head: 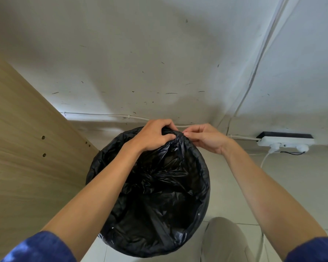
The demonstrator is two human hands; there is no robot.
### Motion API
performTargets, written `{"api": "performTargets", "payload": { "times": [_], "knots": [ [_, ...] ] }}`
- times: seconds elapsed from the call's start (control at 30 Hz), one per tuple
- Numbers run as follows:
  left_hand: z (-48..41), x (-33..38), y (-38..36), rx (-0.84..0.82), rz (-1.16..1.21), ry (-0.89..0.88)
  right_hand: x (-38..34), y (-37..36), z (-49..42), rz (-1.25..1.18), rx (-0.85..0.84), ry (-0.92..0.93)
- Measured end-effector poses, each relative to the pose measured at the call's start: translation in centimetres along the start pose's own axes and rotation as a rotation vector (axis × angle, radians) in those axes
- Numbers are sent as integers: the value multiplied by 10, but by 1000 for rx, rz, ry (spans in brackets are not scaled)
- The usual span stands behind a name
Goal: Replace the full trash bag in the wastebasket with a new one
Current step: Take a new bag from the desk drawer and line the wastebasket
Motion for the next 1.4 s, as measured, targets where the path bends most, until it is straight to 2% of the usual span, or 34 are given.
{"api": "performTargets", "payload": {
  "times": [0.1, 0.27, 0.6, 0.77, 1.1, 1.2, 1.33, 1.4],
  "knots": [
    [0, -1, 1, 10, -7, -6, 5, -2, 1, -63, 95, 11],
    [0, 0, -1, 21, -15, -17, 14, -5, 2, -132, 177, -102],
    [3, 3, -4, 33, -28, -12, 25, -12, 13, -212, 56, -199],
    [4, 3, -3, 57, -35, -13, 5, -13, 14, -66, 83, -83],
    [5, -4, 1, 44, -69, 7, 2, -30, 0, 14, 99, -175],
    [8, -15, 6, 55, -130, 78, 0, -31, 4, 23, 89, -191],
    [21, -49, 24, 63, -381, 268, -9, -30, -2, 81, 176, -106],
    [30, -65, 28, 48, -443, 304, -16, -34, -7, 172, 214, -38]
  ]
}}
Point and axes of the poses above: each hand's wrist, its own z-axis away from the middle knuckle, its own y-axis out of the back of the hand, x = y × z, the point moved 5 cm from there along -z, towards the middle knuckle, and after that the axes turned 14 degrees about -z, right-handed, at the moved point
